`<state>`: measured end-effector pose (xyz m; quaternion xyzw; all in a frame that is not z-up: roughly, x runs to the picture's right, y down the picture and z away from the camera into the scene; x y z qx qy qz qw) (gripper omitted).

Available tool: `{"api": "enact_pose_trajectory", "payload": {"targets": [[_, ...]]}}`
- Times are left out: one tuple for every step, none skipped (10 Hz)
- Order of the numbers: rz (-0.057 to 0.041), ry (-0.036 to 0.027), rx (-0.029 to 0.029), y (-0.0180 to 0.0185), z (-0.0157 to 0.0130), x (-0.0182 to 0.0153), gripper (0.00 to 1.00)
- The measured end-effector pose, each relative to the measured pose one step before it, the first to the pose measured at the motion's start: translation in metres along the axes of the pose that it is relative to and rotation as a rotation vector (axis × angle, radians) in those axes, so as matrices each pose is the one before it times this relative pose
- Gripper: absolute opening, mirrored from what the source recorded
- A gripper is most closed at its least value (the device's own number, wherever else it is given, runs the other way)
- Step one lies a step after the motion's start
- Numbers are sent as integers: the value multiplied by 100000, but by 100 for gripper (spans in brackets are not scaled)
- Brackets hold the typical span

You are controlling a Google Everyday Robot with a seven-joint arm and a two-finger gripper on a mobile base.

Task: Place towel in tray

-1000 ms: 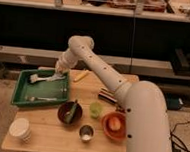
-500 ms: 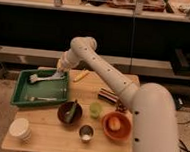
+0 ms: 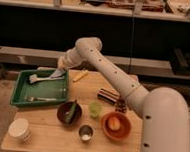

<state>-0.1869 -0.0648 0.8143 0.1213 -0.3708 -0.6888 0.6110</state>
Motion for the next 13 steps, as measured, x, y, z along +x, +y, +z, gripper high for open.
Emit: {"api": "enact_pose_trajectory", "payload": {"targets": [[-1543, -12292, 251, 330, 1561, -722, 19], [-1043, -7658, -30, 235, 1538, -569, 28], [-490, -6120, -307, 602, 1324, -536, 36], [-706, -5707, -289, 640, 1473, -620, 46], [-1581, -4099, -538, 211, 1369, -710, 57], [-2124, -2623, -703, -263, 851, -615, 68], [-891, -1095, -471, -104, 251, -262, 76], [-1469, -658, -926, -57, -227, 33, 80], [-1734, -455, -862, -452, -75, 194, 80], [-964, -544, -891, -329, 121, 158, 80], [187, -251, -1197, -67, 64, 145, 80], [3592, 666, -446, 400, -196, 222, 80], [5238, 1200, 792, 591, -458, 269, 80]]}}
